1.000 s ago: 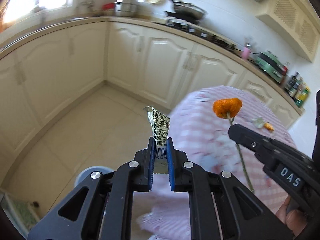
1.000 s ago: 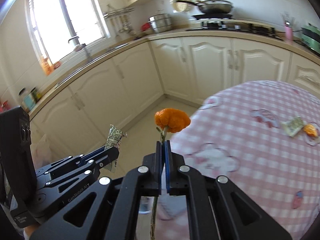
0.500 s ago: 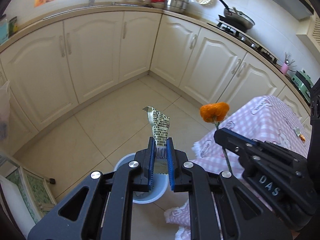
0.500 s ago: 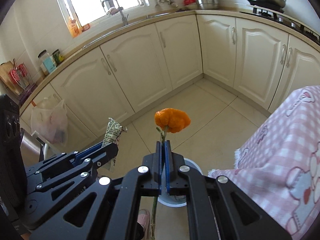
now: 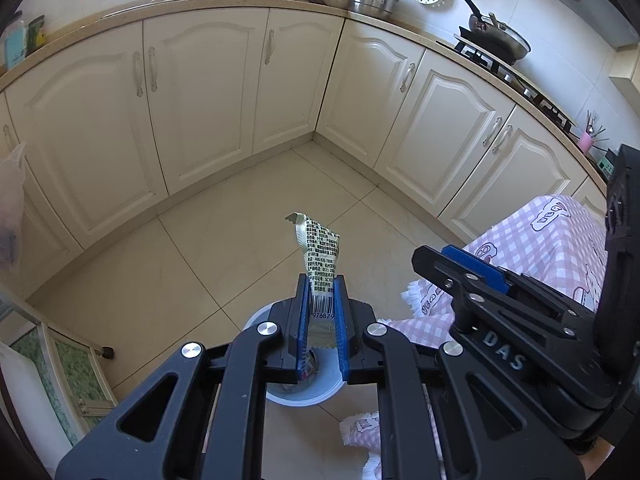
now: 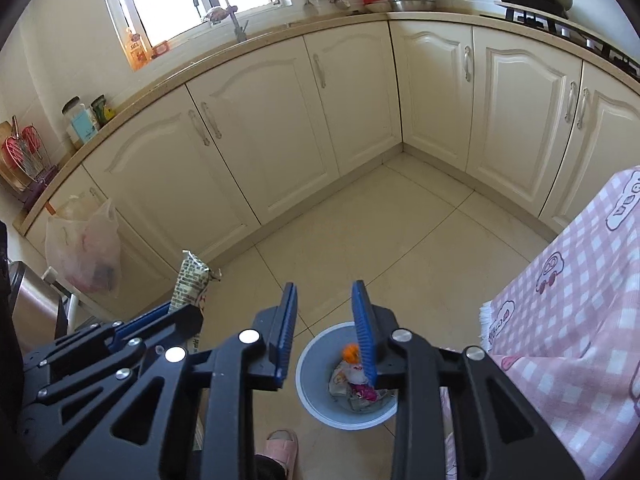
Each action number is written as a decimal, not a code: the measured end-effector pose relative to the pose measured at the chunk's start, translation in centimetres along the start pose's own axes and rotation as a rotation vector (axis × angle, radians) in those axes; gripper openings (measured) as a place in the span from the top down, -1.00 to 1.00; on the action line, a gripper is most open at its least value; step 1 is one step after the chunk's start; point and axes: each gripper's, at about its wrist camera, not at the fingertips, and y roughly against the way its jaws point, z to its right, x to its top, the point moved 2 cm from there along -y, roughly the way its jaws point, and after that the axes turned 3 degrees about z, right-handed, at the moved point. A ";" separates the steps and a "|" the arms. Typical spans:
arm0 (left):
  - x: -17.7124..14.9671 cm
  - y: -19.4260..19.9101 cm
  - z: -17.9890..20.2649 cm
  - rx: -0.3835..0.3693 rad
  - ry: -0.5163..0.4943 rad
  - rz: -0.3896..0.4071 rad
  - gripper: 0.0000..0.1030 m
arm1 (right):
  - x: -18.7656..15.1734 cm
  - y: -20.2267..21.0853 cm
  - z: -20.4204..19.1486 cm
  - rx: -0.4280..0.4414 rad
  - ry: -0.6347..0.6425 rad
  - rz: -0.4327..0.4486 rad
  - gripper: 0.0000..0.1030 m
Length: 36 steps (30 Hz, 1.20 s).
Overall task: Collect trash
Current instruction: 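Carry both items over the blue bucket, open the right tool then the left tool, then move both tools back over the table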
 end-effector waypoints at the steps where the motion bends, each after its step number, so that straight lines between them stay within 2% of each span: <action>1: 0.1 -0.1 0.1 -0.001 -0.001 0.000 0.80 | 0.0 0.2 0.2 -0.001 -0.004 -0.001 0.45; 12: 1.0 -0.4 1.9 -0.003 -0.033 0.006 0.79 | 0.9 3.3 2.3 -0.011 -0.039 0.049 0.45; 20: 2.1 0.1 3.3 -0.005 -0.062 0.030 0.78 | 1.8 6.3 3.5 -0.039 -0.050 0.121 0.34; 23: 2.7 0.1 3.6 -0.001 -0.067 0.041 0.71 | 1.9 7.1 4.1 -0.045 -0.060 0.138 0.33; 25: 3.0 0.0 3.9 0.003 -0.074 0.038 0.44 | 2.0 7.7 4.4 -0.051 -0.065 0.147 0.32; 27: 3.2 0.2 4.1 0.017 -0.069 0.047 -0.03 | 2.1 8.2 4.8 -0.054 -0.071 0.155 0.32; 36: 3.3 2.0 6.5 -0.011 -0.080 0.078 -0.06 | 1.8 10.7 7.0 -0.076 -0.106 0.181 0.30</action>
